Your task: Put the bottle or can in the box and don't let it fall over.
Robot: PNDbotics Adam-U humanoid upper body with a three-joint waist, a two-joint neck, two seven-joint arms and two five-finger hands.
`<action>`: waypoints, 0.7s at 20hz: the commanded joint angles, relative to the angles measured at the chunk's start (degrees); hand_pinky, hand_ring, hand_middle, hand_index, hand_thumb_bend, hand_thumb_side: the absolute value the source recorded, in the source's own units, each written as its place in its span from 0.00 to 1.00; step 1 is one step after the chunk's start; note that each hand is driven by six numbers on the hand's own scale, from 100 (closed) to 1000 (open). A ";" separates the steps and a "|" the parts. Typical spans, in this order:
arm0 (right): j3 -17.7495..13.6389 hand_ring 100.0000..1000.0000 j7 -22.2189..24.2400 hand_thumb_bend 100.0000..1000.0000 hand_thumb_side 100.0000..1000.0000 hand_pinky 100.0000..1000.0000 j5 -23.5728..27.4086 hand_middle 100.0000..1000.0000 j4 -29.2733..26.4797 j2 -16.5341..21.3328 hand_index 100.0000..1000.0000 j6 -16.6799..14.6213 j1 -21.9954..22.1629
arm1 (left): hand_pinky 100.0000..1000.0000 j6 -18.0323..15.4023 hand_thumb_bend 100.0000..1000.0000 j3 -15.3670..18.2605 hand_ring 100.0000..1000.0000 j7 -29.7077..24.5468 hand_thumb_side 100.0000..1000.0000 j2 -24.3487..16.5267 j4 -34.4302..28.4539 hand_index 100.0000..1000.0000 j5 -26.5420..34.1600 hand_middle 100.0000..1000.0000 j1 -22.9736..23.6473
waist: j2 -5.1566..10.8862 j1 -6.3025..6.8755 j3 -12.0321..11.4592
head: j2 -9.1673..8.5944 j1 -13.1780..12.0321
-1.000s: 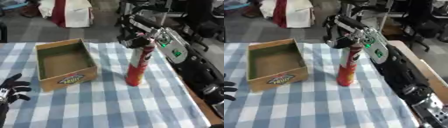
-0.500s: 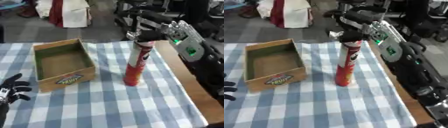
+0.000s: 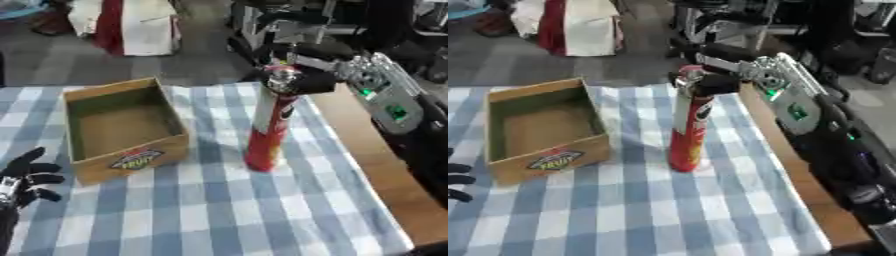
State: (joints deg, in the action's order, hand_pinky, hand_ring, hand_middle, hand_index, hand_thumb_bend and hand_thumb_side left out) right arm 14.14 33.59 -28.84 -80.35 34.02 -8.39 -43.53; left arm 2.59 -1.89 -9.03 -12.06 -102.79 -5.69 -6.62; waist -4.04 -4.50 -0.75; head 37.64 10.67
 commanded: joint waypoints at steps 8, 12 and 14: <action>-1.28 0.50 -7.06 0.00 0.12 0.08 -0.52 0.71 4.51 -2.04 0.87 -1.06 -1.53 | 0.49 0.02 0.20 0.24 0.64 -0.20 1.00 -0.40 -0.88 0.92 0.03 0.63 -0.55 | 0.32 0.45 -0.04 | -0.70 0.52; -1.34 0.23 -15.93 0.00 0.11 0.00 -0.83 0.33 5.22 -3.91 0.53 -3.26 -3.08 | 0.49 0.02 0.20 0.22 0.64 -0.20 1.00 -0.34 -0.88 0.92 0.05 0.63 -0.56 | 0.35 0.54 -0.08 | -0.67 0.68; -1.29 0.15 -20.67 0.00 0.11 0.00 -0.90 0.22 5.10 -4.33 0.42 -4.43 -3.64 | 0.49 0.02 0.20 0.23 0.64 -0.19 1.00 -0.32 -0.88 0.92 0.09 0.63 -0.59 | 0.37 0.55 -0.15 | -0.68 0.76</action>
State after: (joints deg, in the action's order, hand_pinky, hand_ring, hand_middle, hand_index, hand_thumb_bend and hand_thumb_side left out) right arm 13.46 15.59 -29.51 -74.83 28.92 -12.22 -45.60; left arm 2.66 -1.89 -9.12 -12.05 -102.79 -5.69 -6.63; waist -4.21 -4.16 -0.88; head 37.62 11.24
